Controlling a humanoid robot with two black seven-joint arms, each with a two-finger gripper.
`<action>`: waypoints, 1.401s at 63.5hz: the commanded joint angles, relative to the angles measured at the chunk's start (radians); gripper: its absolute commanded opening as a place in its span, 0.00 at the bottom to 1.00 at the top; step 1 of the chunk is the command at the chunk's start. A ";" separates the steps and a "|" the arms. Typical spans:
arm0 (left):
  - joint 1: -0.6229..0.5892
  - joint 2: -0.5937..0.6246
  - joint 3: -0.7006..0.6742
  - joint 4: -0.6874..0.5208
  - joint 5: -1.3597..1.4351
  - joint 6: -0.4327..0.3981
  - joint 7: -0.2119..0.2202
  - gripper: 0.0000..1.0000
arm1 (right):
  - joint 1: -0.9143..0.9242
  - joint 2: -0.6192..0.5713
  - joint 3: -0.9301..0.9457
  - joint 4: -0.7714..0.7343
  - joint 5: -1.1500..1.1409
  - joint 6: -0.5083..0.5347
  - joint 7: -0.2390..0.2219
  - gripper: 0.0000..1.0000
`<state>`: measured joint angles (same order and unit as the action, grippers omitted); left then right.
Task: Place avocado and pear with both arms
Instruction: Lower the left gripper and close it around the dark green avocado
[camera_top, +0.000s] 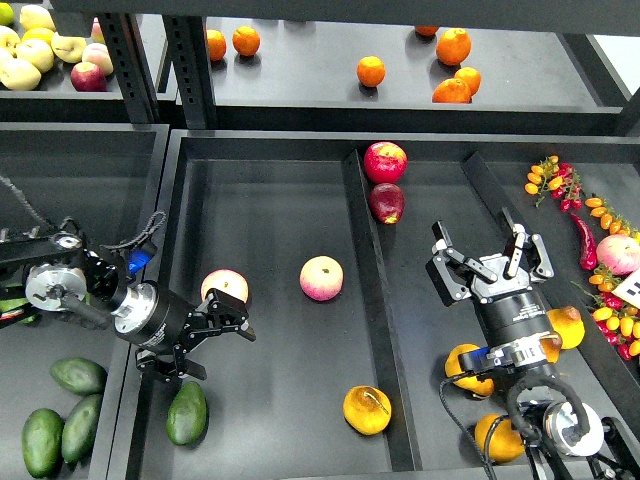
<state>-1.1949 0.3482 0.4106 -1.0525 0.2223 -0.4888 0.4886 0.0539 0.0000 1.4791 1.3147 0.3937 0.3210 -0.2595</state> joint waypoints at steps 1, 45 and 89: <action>-0.026 -0.043 0.045 0.031 0.000 0.000 0.000 1.00 | 0.001 0.000 0.003 0.000 0.001 0.000 0.000 1.00; -0.060 -0.251 0.214 0.131 -0.004 0.000 0.000 1.00 | 0.003 0.000 0.036 0.001 0.002 0.001 0.000 1.00; -0.069 -0.285 0.287 0.172 0.006 0.000 0.000 0.99 | 0.003 0.000 0.038 0.001 0.004 0.004 0.000 1.00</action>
<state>-1.2641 0.0717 0.6869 -0.8959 0.2255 -0.4887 0.4886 0.0568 0.0000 1.5170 1.3162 0.3973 0.3238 -0.2593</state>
